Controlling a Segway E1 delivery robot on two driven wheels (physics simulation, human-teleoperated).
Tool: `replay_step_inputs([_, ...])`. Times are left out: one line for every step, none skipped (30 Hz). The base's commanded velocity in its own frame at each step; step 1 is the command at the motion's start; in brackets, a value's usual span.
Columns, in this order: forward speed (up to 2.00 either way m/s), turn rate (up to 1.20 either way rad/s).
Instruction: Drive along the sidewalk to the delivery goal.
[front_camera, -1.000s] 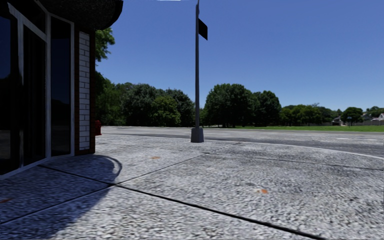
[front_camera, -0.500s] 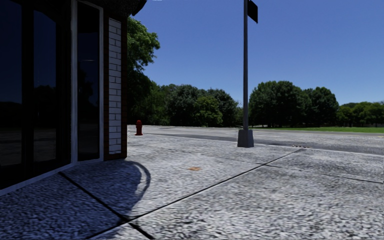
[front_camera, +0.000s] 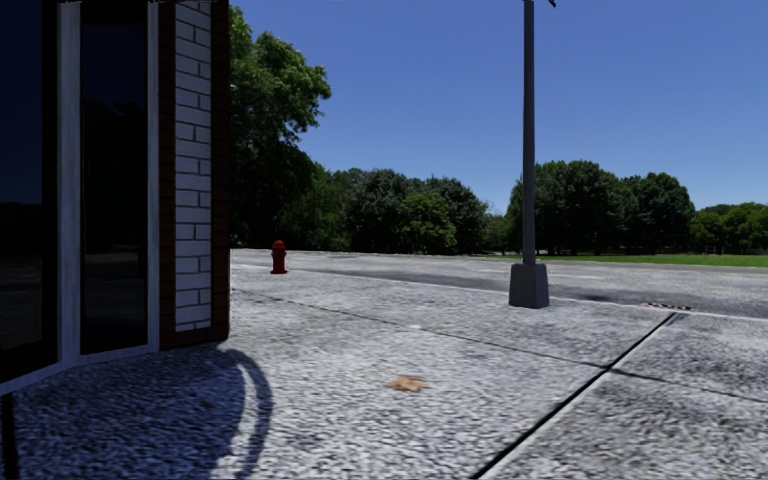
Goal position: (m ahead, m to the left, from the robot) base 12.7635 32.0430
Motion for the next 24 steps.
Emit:
replay_step_inputs([2.00, 0.00])
replay_step_inputs([2.00, 0.00])
replay_step_inputs([2.00, 0.00])
replay_step_inputs([2.00, 0.00])
replay_step_inputs([2.00, 0.00])
replay_step_inputs([2.00, 0.00])
replay_step_inputs([2.00, 0.00])
replay_step_inputs([2.00, 0.00])
replay_step_inputs([2.00, 0.00])
replay_step_inputs([2.00, 0.00])
replay_step_inputs([2.00, 0.00])
replay_step_inputs([2.00, 0.00])
replay_step_inputs([2.00, 0.00])
replay_step_inputs([2.00, 0.01])
replay_step_inputs([2.00, 0.06])
replay_step_inputs([2.00, 0.20])
replay_step_inputs([2.00, 0.27])
replay_step_inputs([2.00, 0.30])
replay_step_inputs([2.00, 0.30])
replay_step_inputs([2.00, 0.31])
replay_step_inputs([2.00, 0.32])
replay_step_inputs([2.00, 0.32])
replay_step_inputs([2.00, 0.34])
replay_step_inputs([2.00, 0.37])
